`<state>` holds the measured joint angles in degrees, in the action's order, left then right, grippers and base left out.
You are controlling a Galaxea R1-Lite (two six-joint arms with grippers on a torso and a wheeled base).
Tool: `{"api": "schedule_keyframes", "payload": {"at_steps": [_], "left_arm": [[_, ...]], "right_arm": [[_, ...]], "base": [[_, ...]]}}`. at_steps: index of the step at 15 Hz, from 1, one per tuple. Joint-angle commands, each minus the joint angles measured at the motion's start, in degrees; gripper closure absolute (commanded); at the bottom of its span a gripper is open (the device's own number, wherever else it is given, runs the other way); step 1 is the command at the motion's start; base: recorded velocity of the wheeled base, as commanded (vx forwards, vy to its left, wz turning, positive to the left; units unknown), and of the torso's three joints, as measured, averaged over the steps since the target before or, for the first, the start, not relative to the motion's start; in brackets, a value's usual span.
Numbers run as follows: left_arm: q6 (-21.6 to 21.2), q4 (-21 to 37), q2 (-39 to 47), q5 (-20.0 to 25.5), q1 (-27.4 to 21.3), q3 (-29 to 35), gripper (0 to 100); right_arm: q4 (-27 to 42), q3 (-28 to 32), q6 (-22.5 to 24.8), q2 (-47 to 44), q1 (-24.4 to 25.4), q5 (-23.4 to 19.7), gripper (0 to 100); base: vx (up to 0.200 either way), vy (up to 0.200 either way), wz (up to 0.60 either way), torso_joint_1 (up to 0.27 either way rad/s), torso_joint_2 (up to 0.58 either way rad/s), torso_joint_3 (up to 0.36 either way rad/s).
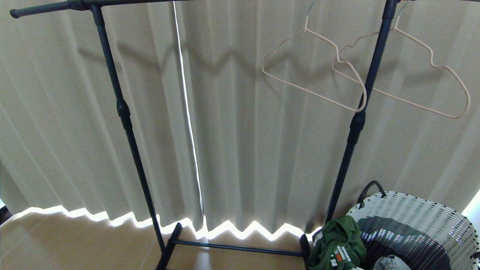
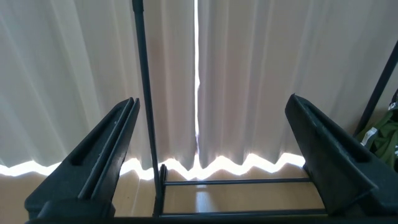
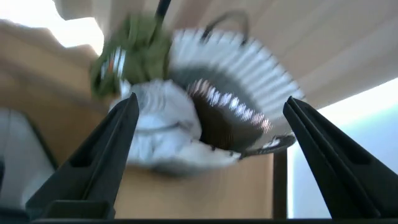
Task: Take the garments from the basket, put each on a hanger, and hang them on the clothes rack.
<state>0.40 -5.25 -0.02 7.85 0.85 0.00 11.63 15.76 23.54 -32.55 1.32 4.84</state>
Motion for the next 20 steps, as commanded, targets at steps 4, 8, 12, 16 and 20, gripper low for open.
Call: {"api": "schedule_keyframes", "payload": {"at_steps": [4,8,12,16,20], "left_arm": [[0.4,0.0,0.0,0.0,0.0,0.0,0],[0.2,0.0,0.0,0.0,0.0,0.0,0],[0.3,0.0,0.0,0.0,0.0,0.0,0],[0.3,-0.1,0.0,-0.1,0.0,0.0,0],[0.2,-0.1,0.0,-0.2,0.0,0.0,0]], "right_arm": [[-9.3,-1.5,8.6,-38.3,0.2,0.1,0],[-18.7,-3.3,12.3,-49.7,0.0,0.1,0],[-24.5,-3.2,12.3,-58.1,0.0,0.1,0],[-30.5,-3.1,12.3,-63.3,-0.8,0.3,0],[-33.6,-2.9,12.3,-66.3,-2.7,2.6,0]], "base": [[0.000,0.000,0.00,0.000,0.00,0.000],[0.000,0.000,0.00,0.000,0.00,0.000],[0.000,0.000,0.00,0.000,0.00,0.000],[0.000,0.000,0.00,0.000,0.00,0.000],[0.000,0.000,0.00,0.000,0.00,0.000]]}}
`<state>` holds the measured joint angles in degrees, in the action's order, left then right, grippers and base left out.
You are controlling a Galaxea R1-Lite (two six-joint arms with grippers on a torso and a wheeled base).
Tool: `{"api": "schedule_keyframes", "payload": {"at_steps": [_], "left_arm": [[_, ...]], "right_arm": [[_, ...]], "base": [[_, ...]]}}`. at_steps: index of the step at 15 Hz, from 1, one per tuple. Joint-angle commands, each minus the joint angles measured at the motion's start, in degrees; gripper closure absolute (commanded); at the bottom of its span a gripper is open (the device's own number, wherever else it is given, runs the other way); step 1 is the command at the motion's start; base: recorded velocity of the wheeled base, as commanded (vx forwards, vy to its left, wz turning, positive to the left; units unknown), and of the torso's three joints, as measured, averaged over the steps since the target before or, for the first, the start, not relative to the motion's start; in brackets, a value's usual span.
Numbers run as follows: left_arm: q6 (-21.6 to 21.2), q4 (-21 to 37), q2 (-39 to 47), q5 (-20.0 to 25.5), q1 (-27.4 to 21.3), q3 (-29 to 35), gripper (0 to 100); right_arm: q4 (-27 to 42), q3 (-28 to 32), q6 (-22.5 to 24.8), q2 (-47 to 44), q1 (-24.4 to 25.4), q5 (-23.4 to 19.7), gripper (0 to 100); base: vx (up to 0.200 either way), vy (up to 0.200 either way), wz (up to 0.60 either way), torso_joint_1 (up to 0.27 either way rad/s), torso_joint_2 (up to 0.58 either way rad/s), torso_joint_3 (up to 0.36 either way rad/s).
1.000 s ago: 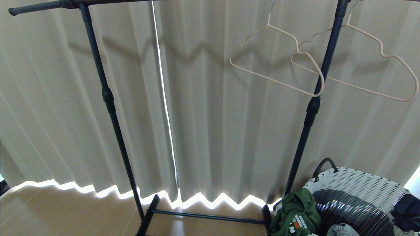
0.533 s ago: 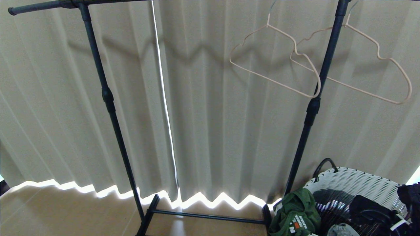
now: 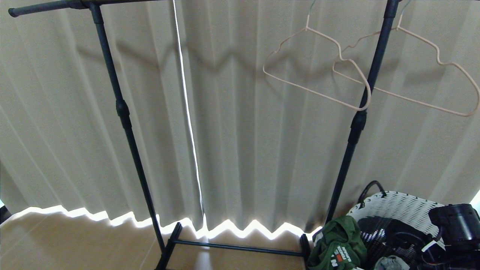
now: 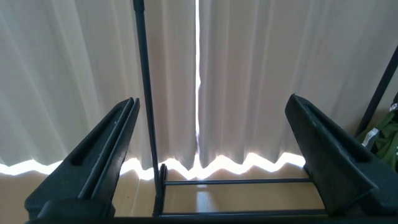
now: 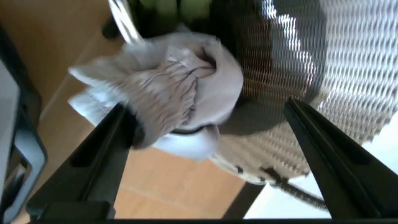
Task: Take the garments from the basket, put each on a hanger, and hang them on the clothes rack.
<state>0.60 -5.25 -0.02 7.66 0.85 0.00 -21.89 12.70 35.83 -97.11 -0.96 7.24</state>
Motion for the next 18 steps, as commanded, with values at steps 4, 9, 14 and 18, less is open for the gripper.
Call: {"api": "schedule_keyframes", "payload": {"at_steps": [4,9,14,18], "left_arm": [[0.0,0.0,0.0,0.0,0.0,0.0,0],[0.1,-0.1,0.0,-0.2,0.0,0.0,0],[0.3,-0.1,0.0,-0.2,0.0,0.0,0],[0.2,0.0,0.0,-0.1,0.0,0.0,0]], "right_arm": [[-3.9,0.4,0.0,-3.8,-1.2,0.3,0],[-7.5,0.0,-0.1,-6.0,-1.1,0.2,100],[-7.9,-0.2,0.0,-4.7,-1.1,0.1,100],[-8.0,-1.5,-0.2,2.3,-1.1,-0.5,100]], "base": [[0.000,0.000,0.00,0.000,0.00,0.000],[0.000,0.000,0.00,0.000,0.00,0.000],[0.000,0.000,0.00,0.000,0.00,0.000],[0.000,0.000,0.00,0.000,0.00,0.000]]}}
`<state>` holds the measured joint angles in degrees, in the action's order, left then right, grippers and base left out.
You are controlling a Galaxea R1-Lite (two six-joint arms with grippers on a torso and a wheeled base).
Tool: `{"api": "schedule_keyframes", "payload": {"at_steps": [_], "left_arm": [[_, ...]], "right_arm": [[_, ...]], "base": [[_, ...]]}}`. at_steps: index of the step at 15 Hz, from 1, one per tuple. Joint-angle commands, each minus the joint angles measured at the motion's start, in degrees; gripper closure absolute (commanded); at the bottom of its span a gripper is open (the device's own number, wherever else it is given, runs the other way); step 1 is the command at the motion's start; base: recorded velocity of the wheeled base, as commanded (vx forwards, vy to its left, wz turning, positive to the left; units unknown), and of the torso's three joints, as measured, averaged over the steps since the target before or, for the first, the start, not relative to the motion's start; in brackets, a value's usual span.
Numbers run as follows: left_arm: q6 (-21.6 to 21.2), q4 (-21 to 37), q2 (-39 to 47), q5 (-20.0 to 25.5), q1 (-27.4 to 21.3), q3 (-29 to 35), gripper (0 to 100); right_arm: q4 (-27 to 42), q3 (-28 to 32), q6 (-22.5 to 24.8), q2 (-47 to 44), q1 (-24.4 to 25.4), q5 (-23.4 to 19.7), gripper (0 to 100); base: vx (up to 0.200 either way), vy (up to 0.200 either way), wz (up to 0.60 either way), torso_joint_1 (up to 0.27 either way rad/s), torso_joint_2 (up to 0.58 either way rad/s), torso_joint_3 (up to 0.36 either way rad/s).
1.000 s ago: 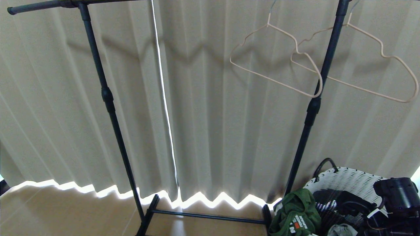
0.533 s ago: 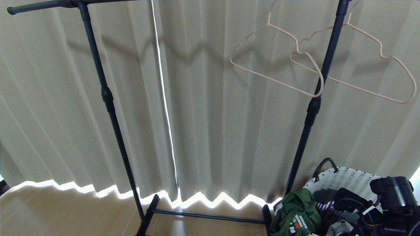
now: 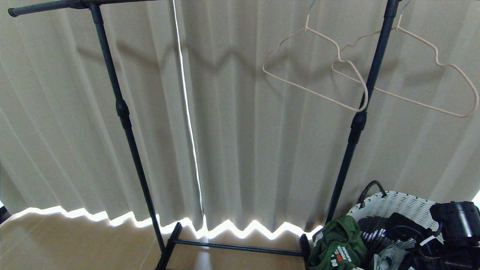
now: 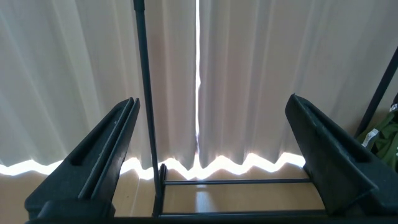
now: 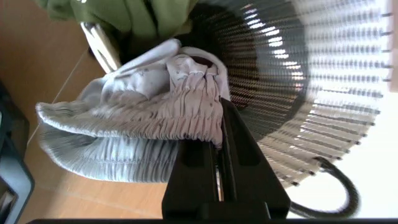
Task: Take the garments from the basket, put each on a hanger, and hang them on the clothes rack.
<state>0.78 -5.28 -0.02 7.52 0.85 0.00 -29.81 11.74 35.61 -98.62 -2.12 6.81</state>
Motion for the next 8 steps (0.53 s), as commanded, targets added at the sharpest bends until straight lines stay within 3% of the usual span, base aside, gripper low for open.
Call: {"api": "schedule_keyframes", "payload": {"at_steps": [1,4,8], "left_arm": [[0.0,0.0,0.0,0.0,0.0,0.0,0],[0.0,0.0,0.0,0.0,0.0,0.0,0],[0.2,-0.1,0.0,0.0,0.0,0.0,0]], "right_arm": [[0.0,-1.9,-0.1,9.9,0.0,-0.3,100],[0.3,-3.9,-0.5,21.8,-0.3,-0.8,100],[0.7,-3.8,-0.5,36.5,-5.2,-1.1,100]], "base": [[0.000,0.000,0.00,0.000,0.00,0.000],[0.000,0.000,0.00,0.000,0.00,0.000],[0.000,0.000,0.00,0.000,0.00,0.000]]}}
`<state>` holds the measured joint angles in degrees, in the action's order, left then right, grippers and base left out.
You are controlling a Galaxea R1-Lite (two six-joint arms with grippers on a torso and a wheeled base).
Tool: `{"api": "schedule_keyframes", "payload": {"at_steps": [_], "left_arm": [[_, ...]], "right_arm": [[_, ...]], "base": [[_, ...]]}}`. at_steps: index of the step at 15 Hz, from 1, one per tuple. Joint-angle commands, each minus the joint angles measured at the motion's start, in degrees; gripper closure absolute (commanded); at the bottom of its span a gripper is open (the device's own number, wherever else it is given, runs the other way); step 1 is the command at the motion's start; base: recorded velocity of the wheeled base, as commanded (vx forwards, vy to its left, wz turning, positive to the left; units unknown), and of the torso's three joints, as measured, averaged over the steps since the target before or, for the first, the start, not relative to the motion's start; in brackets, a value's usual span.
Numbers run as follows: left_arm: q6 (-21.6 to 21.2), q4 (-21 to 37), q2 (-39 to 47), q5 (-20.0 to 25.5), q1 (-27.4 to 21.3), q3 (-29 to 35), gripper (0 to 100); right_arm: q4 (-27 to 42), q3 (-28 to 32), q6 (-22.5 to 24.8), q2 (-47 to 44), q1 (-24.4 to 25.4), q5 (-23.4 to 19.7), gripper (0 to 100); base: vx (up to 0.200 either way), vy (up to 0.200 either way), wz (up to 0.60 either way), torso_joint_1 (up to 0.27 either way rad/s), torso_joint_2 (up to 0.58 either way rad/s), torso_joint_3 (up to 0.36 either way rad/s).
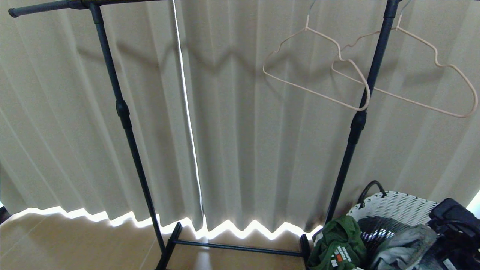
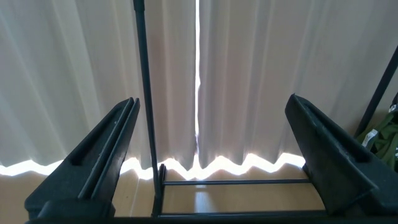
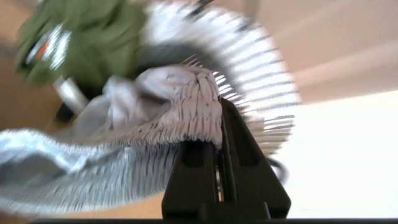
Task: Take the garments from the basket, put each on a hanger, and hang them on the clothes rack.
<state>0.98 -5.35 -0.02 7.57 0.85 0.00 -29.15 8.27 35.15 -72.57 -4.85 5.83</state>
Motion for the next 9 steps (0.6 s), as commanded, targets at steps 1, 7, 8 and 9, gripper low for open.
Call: {"api": "schedule_keyframes", "payload": {"at_steps": [1,7,8,9], "left_arm": [[0.0,0.0,0.0,0.0,0.0,0.0,0],[0.1,0.0,0.0,0.0,0.0,0.0,0],[0.1,0.1,0.0,0.0,0.0,0.0,0],[0.1,0.1,0.0,0.0,0.0,0.0,0]], "right_arm": [[0.1,-0.5,-0.3,12.8,-2.8,-0.1,100],[3.7,-0.1,-4.6,20.7,-2.8,0.0,100],[3.9,-0.3,-4.6,21.2,-2.8,0.0,100],[4.2,-0.3,-4.6,21.4,-2.8,0.0,100]], "base": [[0.000,0.000,0.00,0.000,0.00,0.000],[0.000,0.000,0.00,0.000,0.00,0.000],[0.000,0.000,0.00,0.000,0.00,0.000],[0.000,0.000,0.00,0.000,0.00,0.000]]}}
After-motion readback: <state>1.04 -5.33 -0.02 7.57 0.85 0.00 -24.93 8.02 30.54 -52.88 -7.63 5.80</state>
